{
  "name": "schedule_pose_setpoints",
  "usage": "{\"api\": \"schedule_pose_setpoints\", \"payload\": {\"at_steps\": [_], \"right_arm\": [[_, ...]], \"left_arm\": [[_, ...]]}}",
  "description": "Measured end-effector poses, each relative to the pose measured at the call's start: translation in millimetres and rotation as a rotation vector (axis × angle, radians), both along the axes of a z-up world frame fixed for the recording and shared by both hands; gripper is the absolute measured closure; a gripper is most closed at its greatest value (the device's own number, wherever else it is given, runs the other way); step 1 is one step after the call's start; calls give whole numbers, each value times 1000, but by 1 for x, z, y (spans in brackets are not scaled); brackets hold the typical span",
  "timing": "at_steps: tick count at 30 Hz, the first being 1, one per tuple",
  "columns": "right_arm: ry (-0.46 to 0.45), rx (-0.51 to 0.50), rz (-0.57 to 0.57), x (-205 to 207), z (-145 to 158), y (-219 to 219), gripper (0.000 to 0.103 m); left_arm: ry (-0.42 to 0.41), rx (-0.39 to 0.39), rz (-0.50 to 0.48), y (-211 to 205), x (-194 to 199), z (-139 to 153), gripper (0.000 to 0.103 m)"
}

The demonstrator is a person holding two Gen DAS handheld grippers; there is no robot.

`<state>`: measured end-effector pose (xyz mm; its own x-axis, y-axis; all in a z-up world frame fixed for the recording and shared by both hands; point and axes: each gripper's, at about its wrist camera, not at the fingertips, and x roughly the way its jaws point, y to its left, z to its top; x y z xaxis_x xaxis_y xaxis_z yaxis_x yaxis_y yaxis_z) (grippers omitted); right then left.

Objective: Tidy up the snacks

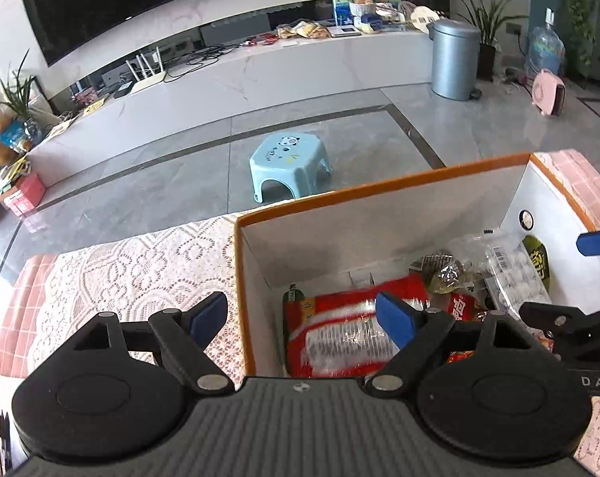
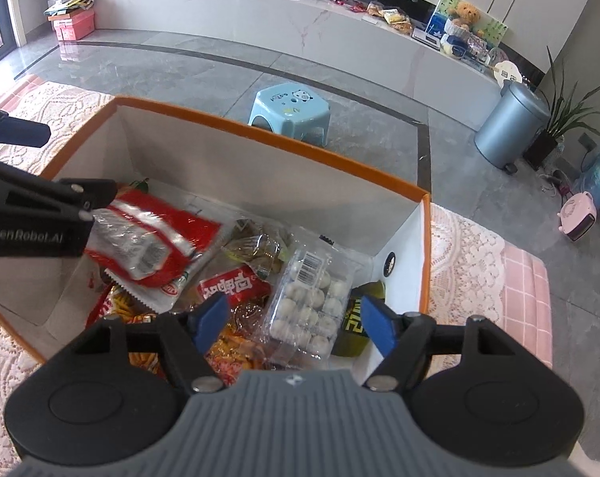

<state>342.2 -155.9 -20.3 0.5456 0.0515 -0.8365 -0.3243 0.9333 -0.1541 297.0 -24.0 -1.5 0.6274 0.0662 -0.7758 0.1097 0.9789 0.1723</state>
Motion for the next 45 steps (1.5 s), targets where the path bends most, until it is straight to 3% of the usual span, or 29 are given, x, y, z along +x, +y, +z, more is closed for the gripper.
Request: {"api": "schedule_pose_setpoints", "payload": {"at_steps": [11,16,20,28,35,39,45], "right_arm": [[-22,64,-41,-36,49,-12,29],[-79,91,-44,-64,88,-16,27],[-148,126,-44,-94,120,-20,16],[-296,204,-44,-169,166,-28,10],[-452,298,-57,-227,176,-35,8],[-517,320,-92,-253,159,-33,8],[-535,357,-125,-280,123,-26,8]], "left_arm": [[-68,-19,-7,4,-43,48,4],[-147,-46,-21,2,-75,85,4],[-226,-63,-28,1,-102,115,4],[-397,-60,-42,-7,-159,149,4],[-486,-117,-27,-5,-200,140,4],[-472,-146,38,6,-211,122,4],[-438,-104,69,11,-223,90,3]]}}
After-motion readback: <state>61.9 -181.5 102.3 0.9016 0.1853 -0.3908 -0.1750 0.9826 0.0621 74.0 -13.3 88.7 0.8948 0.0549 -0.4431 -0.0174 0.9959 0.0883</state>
